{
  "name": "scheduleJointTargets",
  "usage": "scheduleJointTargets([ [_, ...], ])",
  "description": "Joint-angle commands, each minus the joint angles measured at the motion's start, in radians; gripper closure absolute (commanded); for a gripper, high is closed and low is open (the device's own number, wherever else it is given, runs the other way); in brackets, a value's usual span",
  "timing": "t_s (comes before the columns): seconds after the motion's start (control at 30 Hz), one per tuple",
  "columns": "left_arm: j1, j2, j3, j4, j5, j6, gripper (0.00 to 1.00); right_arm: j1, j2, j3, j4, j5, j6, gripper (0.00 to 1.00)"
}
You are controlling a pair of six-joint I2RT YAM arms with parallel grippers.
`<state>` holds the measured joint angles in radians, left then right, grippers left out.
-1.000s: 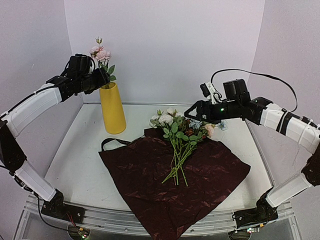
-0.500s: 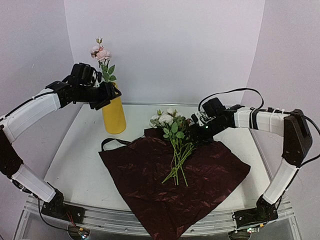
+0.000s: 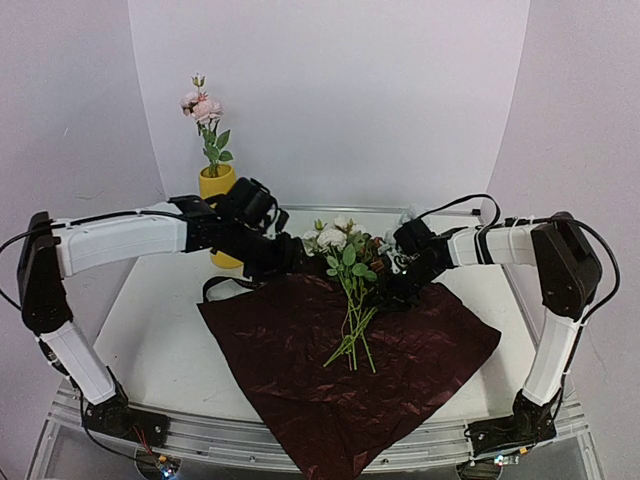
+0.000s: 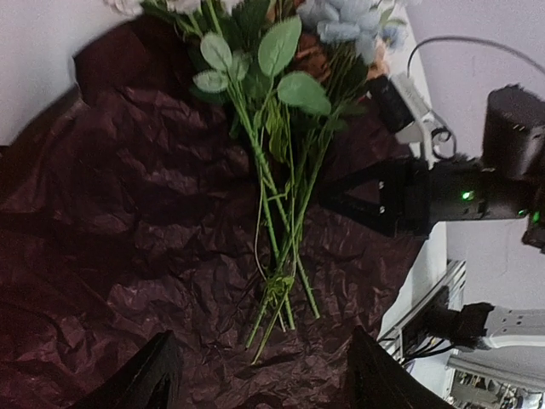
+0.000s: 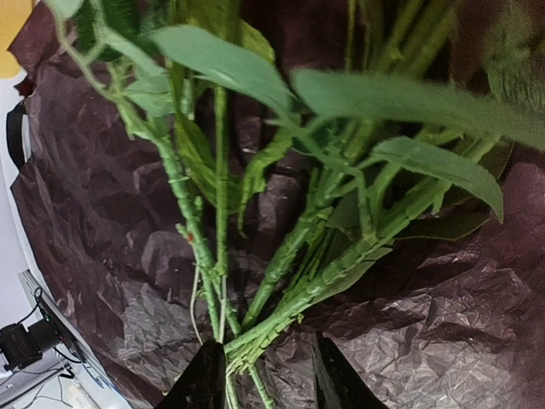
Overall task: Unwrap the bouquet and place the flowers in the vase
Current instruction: Insert the fake flower into the vase, then adjust the fake flower with the wrapping paper.
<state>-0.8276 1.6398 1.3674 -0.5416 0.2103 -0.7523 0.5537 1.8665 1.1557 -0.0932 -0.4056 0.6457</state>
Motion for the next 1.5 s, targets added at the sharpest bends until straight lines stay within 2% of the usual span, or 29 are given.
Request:
scheduleJointTargets([
  [0.0,-0.075,0.102,0.075,0.003,0.02,0.029,0.32,-0.006,0.016,-0.027,0.063,-0.024,0.071,0.65],
  [0.13,-0.123,0.185,0.119,0.003,0.046,0.053,0.32,-0.006,0.018,-0.021,0.123,-0.019,0.082,0.65],
  [0.33,-0.132,0.24,0.165,0.003,0.078,0.087,0.32,-0.005,0.06,0.039,0.136,-0.009,0.102,0.68],
  [0.87,-0.132,0.205,0.125,0.002,0.068,0.117,0.32,-0.005,0.148,0.121,0.137,0.029,0.126,0.76],
  [0.97,-0.131,0.203,0.124,0.001,0.066,0.118,0.32,-0.006,0.158,0.123,0.136,0.026,0.127,0.81],
  [1.17,-0.131,0.204,0.115,0.001,0.064,0.115,0.33,-0.005,0.175,0.143,0.136,0.01,0.124,0.83],
  [1.37,-0.131,0.194,0.108,0.0,0.059,0.116,0.33,-0.006,0.181,0.173,0.136,0.011,0.127,0.97],
  [1.47,-0.132,0.186,0.106,-0.001,0.053,0.116,0.33,-0.006,0.159,0.176,0.134,0.018,0.127,0.98],
])
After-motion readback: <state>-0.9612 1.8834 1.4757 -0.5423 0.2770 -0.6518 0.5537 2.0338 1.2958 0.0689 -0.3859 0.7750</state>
